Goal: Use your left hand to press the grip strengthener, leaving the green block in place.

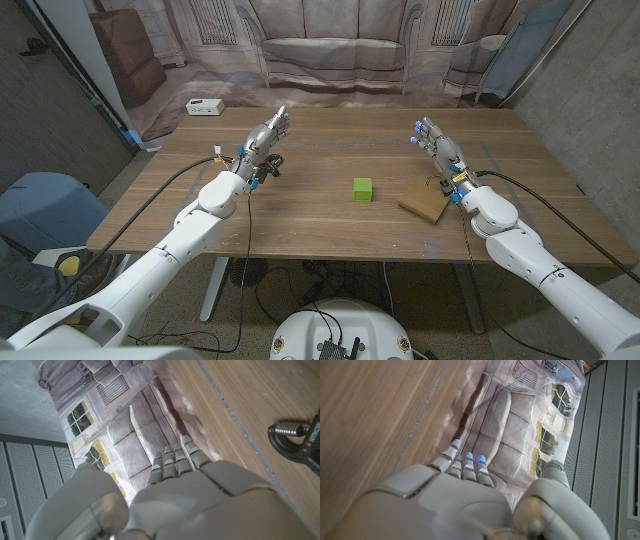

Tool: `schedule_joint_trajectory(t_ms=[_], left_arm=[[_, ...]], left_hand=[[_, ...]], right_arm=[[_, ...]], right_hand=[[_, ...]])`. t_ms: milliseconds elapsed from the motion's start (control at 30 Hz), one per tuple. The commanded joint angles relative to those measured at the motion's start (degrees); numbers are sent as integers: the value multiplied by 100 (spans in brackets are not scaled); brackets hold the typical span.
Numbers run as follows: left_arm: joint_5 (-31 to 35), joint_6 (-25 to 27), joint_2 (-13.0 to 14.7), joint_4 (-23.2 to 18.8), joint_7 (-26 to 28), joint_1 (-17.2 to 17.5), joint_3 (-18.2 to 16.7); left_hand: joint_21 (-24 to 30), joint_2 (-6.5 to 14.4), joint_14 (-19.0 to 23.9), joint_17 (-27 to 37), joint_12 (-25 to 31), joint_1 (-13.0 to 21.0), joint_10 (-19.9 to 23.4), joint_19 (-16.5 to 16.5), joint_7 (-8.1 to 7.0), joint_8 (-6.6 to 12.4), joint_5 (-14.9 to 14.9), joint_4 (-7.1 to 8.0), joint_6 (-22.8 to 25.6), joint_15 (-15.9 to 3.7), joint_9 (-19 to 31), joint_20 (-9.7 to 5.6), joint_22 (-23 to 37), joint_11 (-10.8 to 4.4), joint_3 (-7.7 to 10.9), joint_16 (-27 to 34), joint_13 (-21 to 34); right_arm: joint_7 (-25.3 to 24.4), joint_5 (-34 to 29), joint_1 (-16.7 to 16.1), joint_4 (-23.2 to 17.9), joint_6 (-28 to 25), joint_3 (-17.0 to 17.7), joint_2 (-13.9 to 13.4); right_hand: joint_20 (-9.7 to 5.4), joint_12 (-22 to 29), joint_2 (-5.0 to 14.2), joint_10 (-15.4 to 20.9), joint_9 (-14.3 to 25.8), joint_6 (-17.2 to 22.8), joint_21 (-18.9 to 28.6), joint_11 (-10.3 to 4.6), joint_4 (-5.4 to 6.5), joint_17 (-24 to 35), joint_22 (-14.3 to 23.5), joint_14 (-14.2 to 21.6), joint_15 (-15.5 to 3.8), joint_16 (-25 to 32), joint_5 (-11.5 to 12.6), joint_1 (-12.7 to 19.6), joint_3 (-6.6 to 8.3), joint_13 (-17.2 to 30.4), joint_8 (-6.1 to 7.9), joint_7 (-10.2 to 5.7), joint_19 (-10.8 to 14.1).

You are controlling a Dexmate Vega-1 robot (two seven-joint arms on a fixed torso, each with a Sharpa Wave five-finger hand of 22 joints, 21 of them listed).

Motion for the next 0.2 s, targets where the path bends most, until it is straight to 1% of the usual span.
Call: schedule_joint_trajectory(t_ms=[33, 200], left_arm=[[-7, -92, -55, 134, -101, -78, 60], [-26, -90, -54, 161, -146, -119, 63]], left_hand=[[-41, 13, -20, 13, -27, -18, -35, -38, 4, 11, 24, 3, -49, -8, -4, -19, 11, 18, -23, -35, -2], [-48, 15, -30, 12, -14, -19, -25, -52, 3, 24, 25, -2, -36, -12, -4, -21, 11, -5, -26, -29, -4]], right_arm=[[-107, 34, -68, -31, 4, -6, 60], [-96, 79, -88, -71, -41, 1, 41]], right_hand=[[11, -11, 3, -4, 14, -34, 6, -4, -22, 7, 7, -38, 10, -2, 12, -29, -26, 1, -22, -13, -19], [13, 8, 5, 21, 14, -9, 24, -3, -25, 4, 7, -14, 8, 15, 13, -24, -25, 0, 1, -2, 4]])
